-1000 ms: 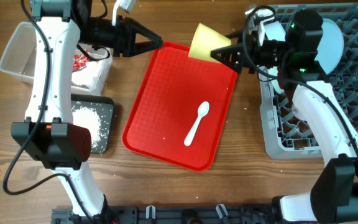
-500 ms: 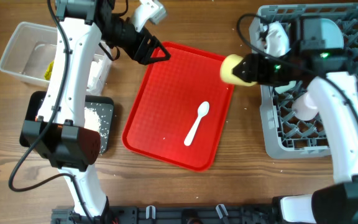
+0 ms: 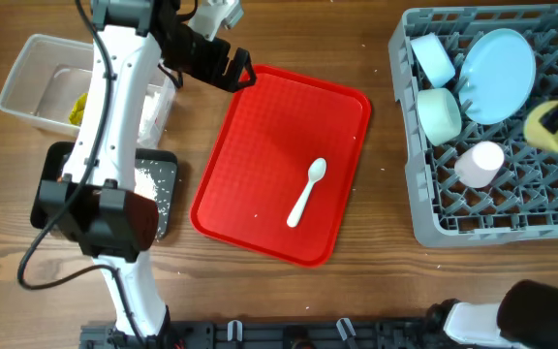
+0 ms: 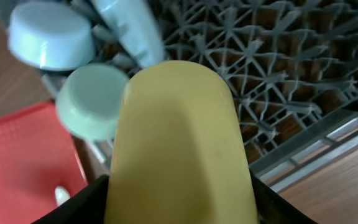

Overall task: Sort waste into correct bins and load items into the dishwasher rack
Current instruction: 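Carry the yellow cup right and place it in the rack, then grasp the white spoon on the red tray with the right gripper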

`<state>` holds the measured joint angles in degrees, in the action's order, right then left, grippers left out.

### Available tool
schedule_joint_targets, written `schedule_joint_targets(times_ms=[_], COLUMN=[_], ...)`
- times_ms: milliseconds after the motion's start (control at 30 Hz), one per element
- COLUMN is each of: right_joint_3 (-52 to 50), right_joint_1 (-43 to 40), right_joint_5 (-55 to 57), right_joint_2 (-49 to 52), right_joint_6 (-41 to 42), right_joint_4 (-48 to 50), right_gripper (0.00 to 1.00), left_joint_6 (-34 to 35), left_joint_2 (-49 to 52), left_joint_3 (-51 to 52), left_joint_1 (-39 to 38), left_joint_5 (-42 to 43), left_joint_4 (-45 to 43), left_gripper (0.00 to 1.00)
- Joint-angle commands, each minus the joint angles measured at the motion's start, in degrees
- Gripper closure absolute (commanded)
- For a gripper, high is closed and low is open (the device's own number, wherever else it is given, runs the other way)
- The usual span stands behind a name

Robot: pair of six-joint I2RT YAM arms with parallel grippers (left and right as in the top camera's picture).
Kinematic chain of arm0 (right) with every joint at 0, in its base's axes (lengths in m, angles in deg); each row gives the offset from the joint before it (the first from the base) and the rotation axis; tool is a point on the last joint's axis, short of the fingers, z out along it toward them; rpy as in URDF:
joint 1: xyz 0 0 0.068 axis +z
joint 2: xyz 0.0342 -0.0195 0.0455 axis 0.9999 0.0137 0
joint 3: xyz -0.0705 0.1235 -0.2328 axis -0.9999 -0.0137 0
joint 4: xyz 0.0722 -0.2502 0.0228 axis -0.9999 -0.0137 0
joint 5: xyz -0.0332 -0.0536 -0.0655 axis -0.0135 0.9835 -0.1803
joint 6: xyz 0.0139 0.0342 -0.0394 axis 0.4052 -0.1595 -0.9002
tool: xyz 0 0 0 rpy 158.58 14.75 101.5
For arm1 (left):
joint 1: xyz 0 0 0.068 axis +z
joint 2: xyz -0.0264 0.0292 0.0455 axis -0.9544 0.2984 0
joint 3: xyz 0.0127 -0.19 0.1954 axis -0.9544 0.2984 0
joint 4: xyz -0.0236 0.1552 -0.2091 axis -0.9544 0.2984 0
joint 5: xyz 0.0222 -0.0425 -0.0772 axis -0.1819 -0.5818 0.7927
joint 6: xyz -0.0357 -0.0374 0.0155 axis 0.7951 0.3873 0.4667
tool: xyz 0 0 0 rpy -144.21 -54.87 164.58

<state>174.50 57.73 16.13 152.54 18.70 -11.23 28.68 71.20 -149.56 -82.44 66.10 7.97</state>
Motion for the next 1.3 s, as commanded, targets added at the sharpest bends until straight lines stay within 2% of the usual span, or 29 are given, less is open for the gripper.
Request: schedule_joint_targets(times_ms=[0, 300, 400, 567, 600, 633, 667, 767, 833, 867, 933, 1000, 1033, 1067, 1167, 1267], right_joint_3=[0.8, -0.6, -2.9, -2.9, -2.9, -2.9, -2.9, 1.3, 10.6, 11.9, 13.9, 13.8, 13.6, 11.0, -1.2, -17.2], right_joint_1=[-2.7, -3.3, -3.3, -3.3, -3.3, -3.3, -3.3, -3.3, -2.2, -1.5, 3.9, 13.1, 18.8, 28.6, 42.6, 54.5], right_joint_5=[1.7, 11.1, 11.8, 12.1, 12.1, 11.4, 10.4, 7.2, 0.5, -1.0, -4.3, -4.3, -4.0, -4.1, -4.1, -4.4], right_joint_2=[5.2, 15.8, 17.6, 21.2, 21.8, 22.0, 22.0, 21.8, 20.2, 19.6, 15.0, 11.0, 10.5, 10.7, 10.7, 10.8], right_joint_6=[-0.8, 3.3, 3.3, 3.3, 3.3, 3.3, 3.3, 3.3, 2.8, 1.9, -0.1, -0.1, 0.2, 0.5, 6.3, 15.4], right_joint_4=[0.1, -1.3, 0.2, 0.9, 0.9, 1.1, 1.0, -0.5, -4.5, -5.2, -6.0, -5.3, -5.2, -4.3, 5.1, 18.8], right_gripper=[0.57, 0.57, 0.57, 0.56, 0.44, 0.07, 0.0, 0.0, 0.0, 0.0, 0.0, 0.0, 0.0, 0.0, 0.02, 0.12], left_joint_6=[1.0, 1.0, 1.0, 1.0, 1.0, 1.0, 1.0, 1.0, 1.0, 1.0, 1.0, 1.5, 5.3, 16.7, 29.2, 32.5], left_joint_2=[3.7, 4.9, 4.9, 4.9, 4.9, 4.9, 4.9, 4.9, 4.9, 4.9, 4.9, 4.9, 4.9, 4.9, 4.9, 4.9], left_joint_3=[0.1, 0.1, 0.1, 0.1, 0.1, 0.1, 0.1, 0.1, 0.1, 0.1, 0.1, 0.1, 0.1, 0.1, 0.1, 0.1], left_joint_1=[-0.1, -0.1, -0.1, -0.1, -0.1, -0.1, -0.1, -0.1, -0.1, -0.1, -0.1, 0.0, 0.4, 2.3, 7.6, 11.1], left_joint_5=[-0.7, -0.8, -3.6, -3.7, -3.7, -3.7, -3.7, -3.7, -3.7, -3.7, -3.7, -3.9, -7.1, -14.1, -15.1, -15.0], left_joint_4=[-0.1, -0.2, 0.1, 0.6, 0.6, 0.7, 0.7, 0.7, 1.0, 1.2, 1.9, 3.5, 3.3, 2.5, 2.3, 2.3], left_gripper=[0.0, 0.0, 0.0, 0.0, 0.0, 0.0, 0.0, 0.0, 0.0, 0.0, 0.0, 0.0, 0.0, 0.0, 0.0, 0.0])
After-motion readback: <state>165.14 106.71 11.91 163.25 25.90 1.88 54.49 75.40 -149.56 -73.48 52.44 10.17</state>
